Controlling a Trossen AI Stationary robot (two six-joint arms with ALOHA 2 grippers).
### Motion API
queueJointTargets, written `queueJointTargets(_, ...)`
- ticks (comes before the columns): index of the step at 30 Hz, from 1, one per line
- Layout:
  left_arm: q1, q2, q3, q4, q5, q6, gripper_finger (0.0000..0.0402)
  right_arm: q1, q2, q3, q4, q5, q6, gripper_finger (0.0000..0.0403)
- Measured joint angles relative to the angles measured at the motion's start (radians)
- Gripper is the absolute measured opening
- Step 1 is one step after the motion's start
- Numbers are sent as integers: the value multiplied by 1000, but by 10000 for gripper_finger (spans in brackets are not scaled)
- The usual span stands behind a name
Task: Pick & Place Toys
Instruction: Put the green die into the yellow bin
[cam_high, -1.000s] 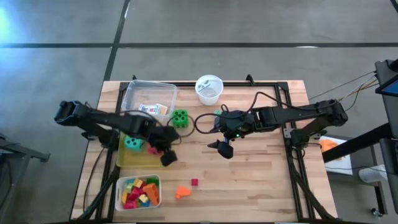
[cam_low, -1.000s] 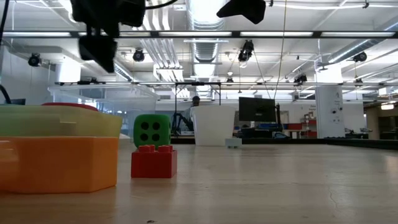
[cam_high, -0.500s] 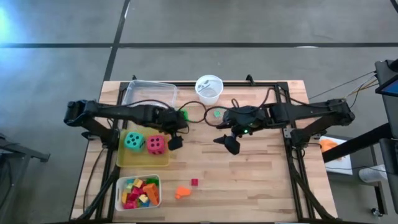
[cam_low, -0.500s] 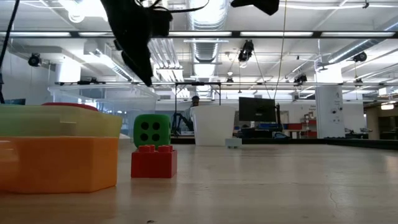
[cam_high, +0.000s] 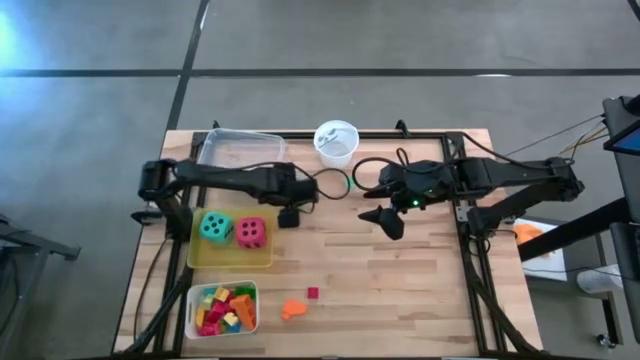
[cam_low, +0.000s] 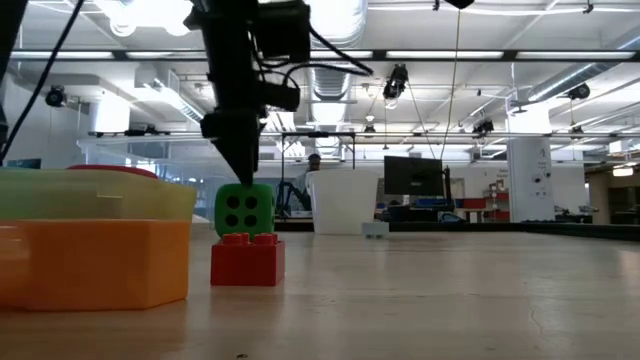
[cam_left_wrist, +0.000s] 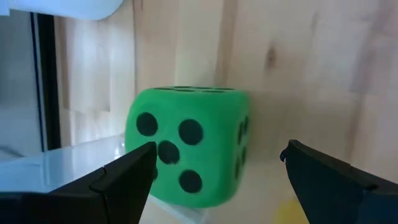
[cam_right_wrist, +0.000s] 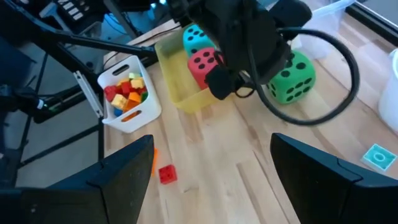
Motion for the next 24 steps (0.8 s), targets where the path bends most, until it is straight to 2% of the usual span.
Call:
queueJointTargets(4,-1,56,9,1,-66,3,342,0,-1,0,-4,1,3,317)
queueJointTargets(9,-2,97,6,-2,-83,23,342,0,-1,-1,-3,1,3,317)
queueJointTargets(18,0,166,10,27,-176,25,342,0,-1,-5,-3,1,-2,317)
queueJointTargets(24,0,174,8,28,-181,25,342,0,-1,-5,-3,0,-1,317)
